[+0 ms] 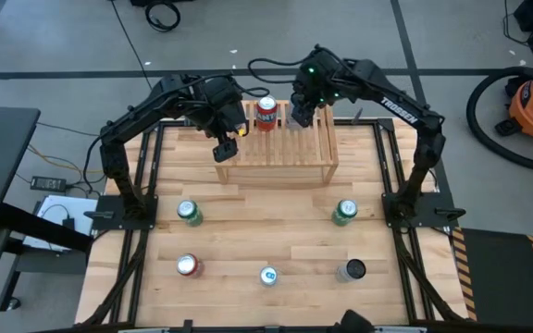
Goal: Place canned beverage on shelf
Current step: Put the top white-blue soda can on the shelf, then put the right green soda can on the shelf
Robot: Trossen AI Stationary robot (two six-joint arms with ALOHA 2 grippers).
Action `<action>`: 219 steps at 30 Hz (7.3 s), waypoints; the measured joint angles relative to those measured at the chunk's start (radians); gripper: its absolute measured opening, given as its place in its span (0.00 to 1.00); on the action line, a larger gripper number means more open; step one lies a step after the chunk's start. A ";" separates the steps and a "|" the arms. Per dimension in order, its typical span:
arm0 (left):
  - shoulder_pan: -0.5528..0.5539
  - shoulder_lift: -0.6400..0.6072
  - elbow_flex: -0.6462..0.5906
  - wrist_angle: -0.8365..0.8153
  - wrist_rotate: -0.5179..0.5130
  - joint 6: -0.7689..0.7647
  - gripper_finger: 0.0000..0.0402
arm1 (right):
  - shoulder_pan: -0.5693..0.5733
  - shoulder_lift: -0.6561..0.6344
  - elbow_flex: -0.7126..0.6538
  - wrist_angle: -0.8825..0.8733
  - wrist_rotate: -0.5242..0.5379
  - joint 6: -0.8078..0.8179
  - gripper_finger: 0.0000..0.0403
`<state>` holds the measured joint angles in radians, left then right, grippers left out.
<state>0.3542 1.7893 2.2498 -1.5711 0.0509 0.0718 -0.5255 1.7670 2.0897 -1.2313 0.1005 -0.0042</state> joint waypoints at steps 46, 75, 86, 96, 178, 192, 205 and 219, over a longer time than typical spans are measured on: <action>0.000 0.001 0.000 0.000 0.000 0.004 0.78 | -0.028 -0.004 -0.003 0.026 -0.046 -0.025 0.75; 0.001 0.001 0.000 0.000 0.000 0.002 0.78 | -0.035 -0.007 0.003 0.026 -0.086 -0.062 0.87; 0.002 0.001 0.000 0.000 0.000 0.023 0.78 | -0.044 -0.088 0.003 0.020 -0.068 -0.098 0.91; -0.022 0.001 0.000 0.000 0.000 0.018 0.78 | -0.040 -0.212 0.004 -0.146 -0.068 0.028 0.91; -0.280 -0.082 0.000 0.000 -0.001 -0.110 0.78 | 0.753 -0.632 -1.301 0.250 -0.040 0.998 0.91; -0.280 -0.082 0.000 0.000 -0.001 -0.102 0.78 | 0.753 -0.593 -1.299 0.269 -0.039 0.995 0.81; -0.280 -0.082 0.000 0.000 -0.001 -0.102 0.78 | 0.752 -0.582 -1.245 0.224 -0.068 0.980 0.76; -0.278 -0.082 0.000 0.000 -0.001 -0.089 0.78 | 0.719 -0.583 -0.951 -0.027 -0.045 0.911 0.76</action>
<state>0.0757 1.7077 2.2498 -1.5711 0.0502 -0.0171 0.1934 1.1839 1.1390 -1.2582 0.0556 0.9067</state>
